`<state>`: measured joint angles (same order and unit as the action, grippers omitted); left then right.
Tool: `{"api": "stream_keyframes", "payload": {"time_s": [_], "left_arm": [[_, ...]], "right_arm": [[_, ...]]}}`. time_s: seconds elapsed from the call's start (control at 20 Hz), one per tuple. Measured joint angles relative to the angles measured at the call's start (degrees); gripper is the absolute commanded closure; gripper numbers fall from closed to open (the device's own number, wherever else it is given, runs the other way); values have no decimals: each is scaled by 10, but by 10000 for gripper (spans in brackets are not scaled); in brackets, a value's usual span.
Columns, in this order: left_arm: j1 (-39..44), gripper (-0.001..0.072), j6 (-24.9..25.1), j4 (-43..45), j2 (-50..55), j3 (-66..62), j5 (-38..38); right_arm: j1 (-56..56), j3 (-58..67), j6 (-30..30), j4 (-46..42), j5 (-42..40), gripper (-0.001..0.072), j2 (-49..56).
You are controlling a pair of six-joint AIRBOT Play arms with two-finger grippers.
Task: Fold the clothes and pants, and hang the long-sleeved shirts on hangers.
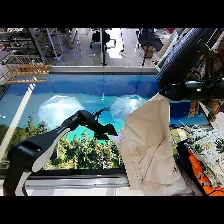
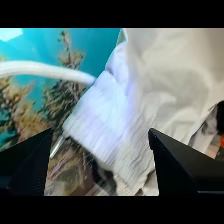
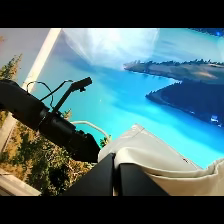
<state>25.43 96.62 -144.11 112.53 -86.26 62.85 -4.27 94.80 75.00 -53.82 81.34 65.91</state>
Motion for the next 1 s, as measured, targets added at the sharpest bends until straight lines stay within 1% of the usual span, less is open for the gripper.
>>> {"api": "stream_keyframes", "payload": {"time_s": [0.05,0.1,0.15,0.35,0.55,0.7,0.8,0.9,1.0], "left_arm": [[10,240,-11,-2,2,0,-12],[18,531,-23,0,4,0,-22],[26,682,-36,6,8,1,-33],[40,692,-67,10,3,1,-48],[34,694,-50,7,-40,1,-32],[21,694,-19,7,-91,1,-16],[8,695,13,9,-138,1,-5],[-7,695,51,10,-197,1,10],[-29,695,82,10,-269,1,15]], "right_arm": [[0,0,-1,0,1,696,0],[0,0,-2,0,4,696,0],[0,0,-3,0,4,696,0],[0,0,-6,0,27,696,-4],[0,0,-7,-4,40,696,-20],[0,0,-7,-6,43,696,-40],[0,0,-7,-7,45,697,-60],[0,0,-7,-24,45,697,-90],[0,0,-7,-62,47,696,-130]]}}
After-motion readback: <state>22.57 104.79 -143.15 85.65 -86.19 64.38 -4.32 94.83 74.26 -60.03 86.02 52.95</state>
